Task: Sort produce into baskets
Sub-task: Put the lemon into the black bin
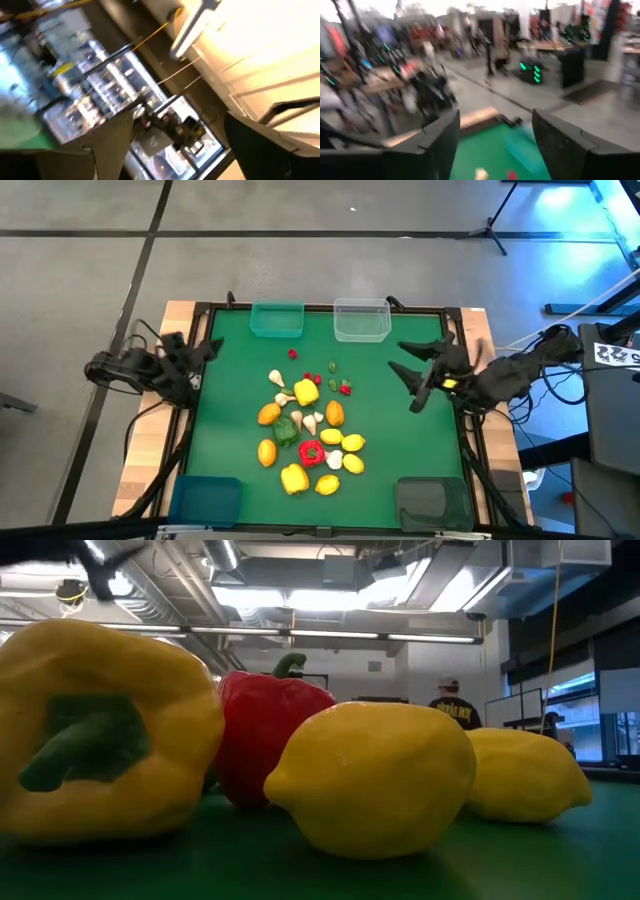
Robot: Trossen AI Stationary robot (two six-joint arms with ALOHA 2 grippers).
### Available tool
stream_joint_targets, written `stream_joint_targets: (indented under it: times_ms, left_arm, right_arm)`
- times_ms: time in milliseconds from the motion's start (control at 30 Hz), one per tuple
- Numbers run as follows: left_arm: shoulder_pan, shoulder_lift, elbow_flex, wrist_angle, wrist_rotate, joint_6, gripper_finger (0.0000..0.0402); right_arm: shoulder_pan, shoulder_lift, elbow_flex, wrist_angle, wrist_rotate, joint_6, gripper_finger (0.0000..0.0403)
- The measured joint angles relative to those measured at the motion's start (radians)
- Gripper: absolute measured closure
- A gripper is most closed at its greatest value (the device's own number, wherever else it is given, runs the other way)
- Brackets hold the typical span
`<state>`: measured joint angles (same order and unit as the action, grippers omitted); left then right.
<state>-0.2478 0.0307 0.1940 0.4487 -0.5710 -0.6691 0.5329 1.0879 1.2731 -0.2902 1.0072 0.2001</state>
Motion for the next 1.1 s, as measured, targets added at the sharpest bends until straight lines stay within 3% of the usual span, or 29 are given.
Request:
stream_joint_targets:
  times_ms: [67,133,200,300,467,567,700,1000,1100]
  left_arm:
    - [0.000,0.037,0.080,-0.006,0.003,0.088,0.0093]
    - [0.000,0.088,0.173,-0.057,0.003,0.158,0.0093]
    - [0.000,0.153,0.269,-0.160,0.003,0.206,0.0093]
    - [0.000,0.268,0.411,-0.356,0.002,0.224,0.0093]
    - [0.000,0.443,0.585,-0.593,-0.015,0.238,0.0093]
    - [0.000,0.494,0.651,-0.631,-0.019,0.250,0.0093]
    - [0.000,0.499,0.686,-0.657,-0.021,0.228,0.0093]
    - [0.000,0.461,0.688,-0.745,-0.078,0.170,0.0093]
    - [0.000,0.461,0.688,-0.760,-0.086,0.170,0.0093]
  right_arm:
    - [-0.041,0.057,0.100,-0.240,0.007,0.163,0.0157]
    - [-0.100,0.104,0.179,-0.461,-0.054,0.354,0.0157]
    - [-0.183,0.157,0.222,-0.646,-0.188,0.492,0.0157]
    - [-0.304,0.240,0.216,-0.790,-0.433,0.555,0.0157]
    - [-0.439,0.382,0.202,-0.664,-0.682,0.349,0.0157]
    - [-0.471,0.467,0.202,-0.615,-0.805,0.253,0.0157]
    - [-0.483,0.563,0.202,-0.625,-0.954,0.261,0.0156]
    - [-0.482,0.733,0.202,-0.642,-1.016,0.426,0.0072]
    - [-0.482,0.753,0.202,-0.574,-1.002,0.483,0.0044]
